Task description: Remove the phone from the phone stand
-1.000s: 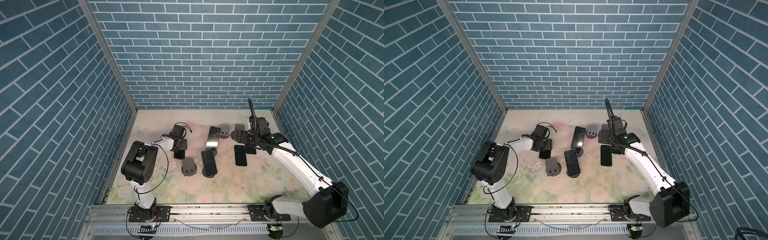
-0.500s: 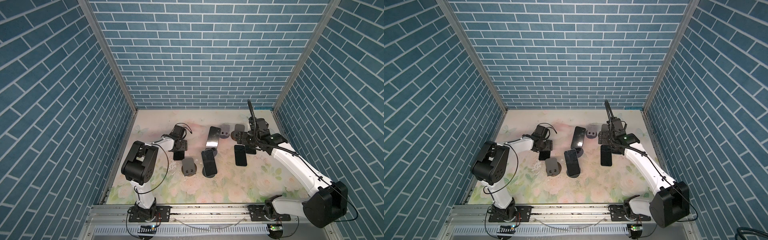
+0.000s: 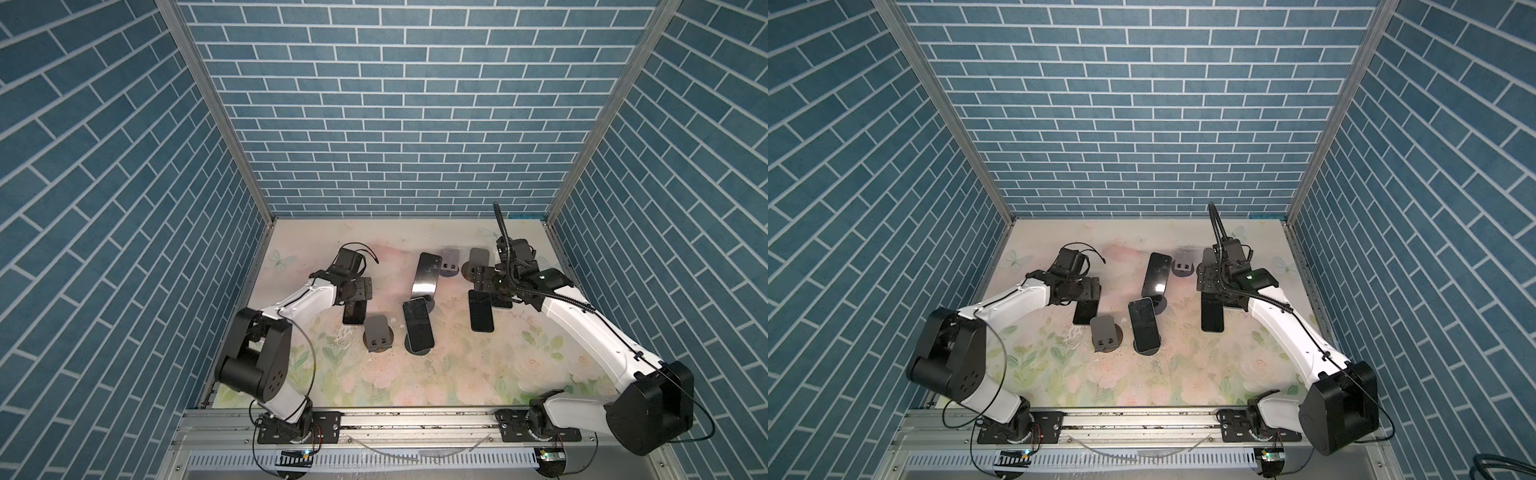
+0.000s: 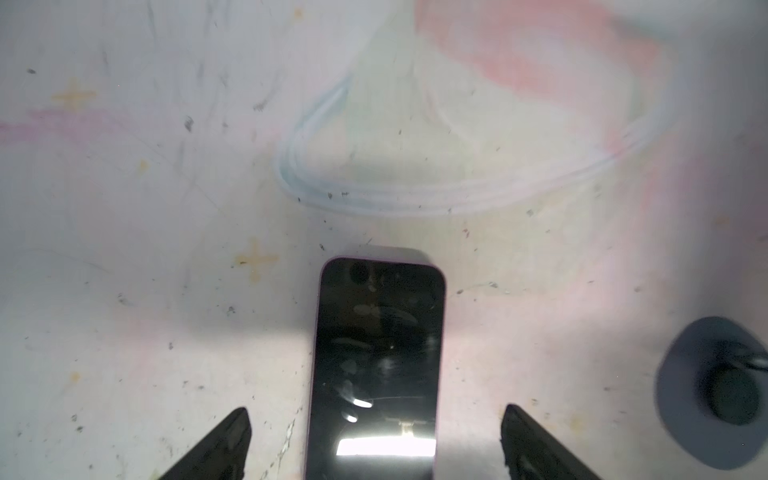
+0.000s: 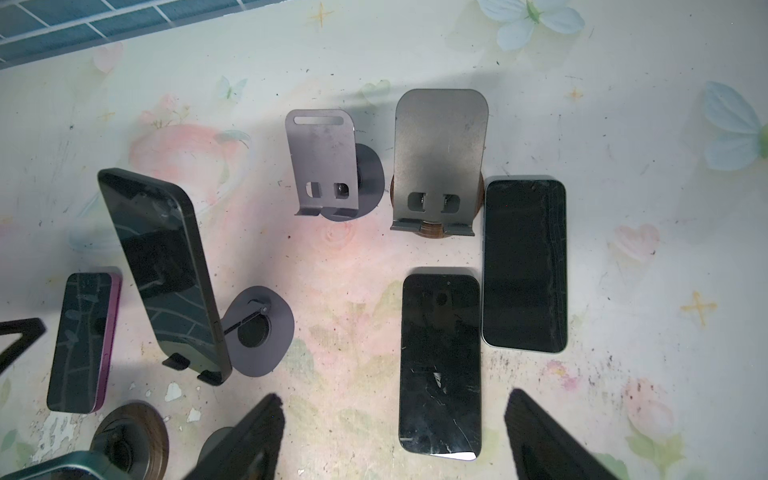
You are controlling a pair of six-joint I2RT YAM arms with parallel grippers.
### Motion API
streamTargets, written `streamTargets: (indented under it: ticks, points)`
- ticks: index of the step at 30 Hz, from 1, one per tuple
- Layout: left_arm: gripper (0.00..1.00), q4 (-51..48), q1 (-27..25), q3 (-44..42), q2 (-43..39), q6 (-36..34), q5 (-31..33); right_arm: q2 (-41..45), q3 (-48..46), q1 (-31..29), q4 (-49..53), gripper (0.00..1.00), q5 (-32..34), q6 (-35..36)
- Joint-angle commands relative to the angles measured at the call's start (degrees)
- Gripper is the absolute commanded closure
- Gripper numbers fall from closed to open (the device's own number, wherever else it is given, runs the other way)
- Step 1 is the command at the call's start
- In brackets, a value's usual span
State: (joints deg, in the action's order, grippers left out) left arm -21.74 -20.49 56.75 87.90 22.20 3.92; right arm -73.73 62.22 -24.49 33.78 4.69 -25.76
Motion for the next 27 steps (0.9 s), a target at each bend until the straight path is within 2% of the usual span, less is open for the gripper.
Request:
streamTargets:
  ticks: [1,6,8,13,16,22,27]
  points:
    - [0.02,-0.5,0.0,-2.7,-5.0,1.1,-0.5,0.9,-1.7,-0.3,-0.5,0.15,-0.1,-2.1]
    - [0.0,0.1,-0.9,-8.5,-14.9,6.5,-3.4,0.6,-2.2,-0.3,-1.2,0.15,-0.3,-2.4]
    - [0.0,-0.2,-2.9,-10.9,-19.8,9.2,-2.8,0.4,-2.3,-0.3,-1.3,0.15,-0.5,-2.4]
    - [0.0,-5.7,-11.0,-13.4,-29.5,15.6,5.7,-0.4,-2.2,-0.3,-2.1,0.15,-1.2,-2.7]
    - [0.0,-8.9,-16.9,-13.7,-32.5,20.1,12.1,-0.5,-2.4,-0.3,-2.8,0.15,-1.8,-3.1]
    - [0.0,-13.4,-26.0,-11.9,-29.9,27.6,20.7,-0.1,-2.8,-0.3,-3.3,0.15,-2.3,-3.2]
    - [0.0,-14.8,-29.7,-10.3,-24.4,33.0,23.4,1.1,-3.0,-0.4,-2.5,0.15,-1.5,-2.5]
